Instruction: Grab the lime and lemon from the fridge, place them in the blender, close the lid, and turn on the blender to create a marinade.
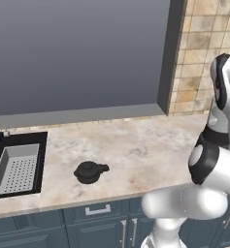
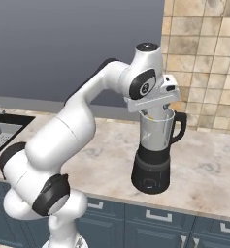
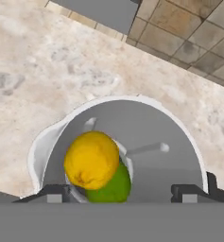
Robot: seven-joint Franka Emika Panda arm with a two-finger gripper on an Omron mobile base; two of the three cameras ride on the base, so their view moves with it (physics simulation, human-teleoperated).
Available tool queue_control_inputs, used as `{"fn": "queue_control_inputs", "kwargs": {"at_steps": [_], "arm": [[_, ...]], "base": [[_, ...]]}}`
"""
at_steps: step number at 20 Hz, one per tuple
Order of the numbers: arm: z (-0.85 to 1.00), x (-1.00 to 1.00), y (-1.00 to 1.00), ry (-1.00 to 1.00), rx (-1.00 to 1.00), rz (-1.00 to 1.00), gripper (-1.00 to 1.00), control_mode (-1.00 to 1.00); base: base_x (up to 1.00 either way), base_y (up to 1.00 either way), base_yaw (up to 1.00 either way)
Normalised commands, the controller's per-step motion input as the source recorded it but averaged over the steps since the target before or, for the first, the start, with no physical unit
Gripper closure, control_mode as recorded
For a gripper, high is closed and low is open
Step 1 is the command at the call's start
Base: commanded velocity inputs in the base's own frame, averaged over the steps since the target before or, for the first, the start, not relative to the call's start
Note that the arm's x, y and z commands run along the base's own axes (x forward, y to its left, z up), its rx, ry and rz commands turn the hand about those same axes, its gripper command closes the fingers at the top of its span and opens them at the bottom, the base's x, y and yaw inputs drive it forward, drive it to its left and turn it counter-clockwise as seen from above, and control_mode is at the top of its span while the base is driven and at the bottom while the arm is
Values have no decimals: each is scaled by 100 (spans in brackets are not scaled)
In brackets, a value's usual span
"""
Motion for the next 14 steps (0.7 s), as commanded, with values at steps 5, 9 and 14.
{"fn": "queue_control_inputs", "kwargs": {"at_steps": [5,9,14], "arm": [[48,-77,86,-5,0,1,-100,-100],[20,-81,100,-1,0,0,-100,-100],[-2,-55,100,9,0,0,-100,-100]], "base": [[0,0,0],[0,0,0],[0,0,0]]}}
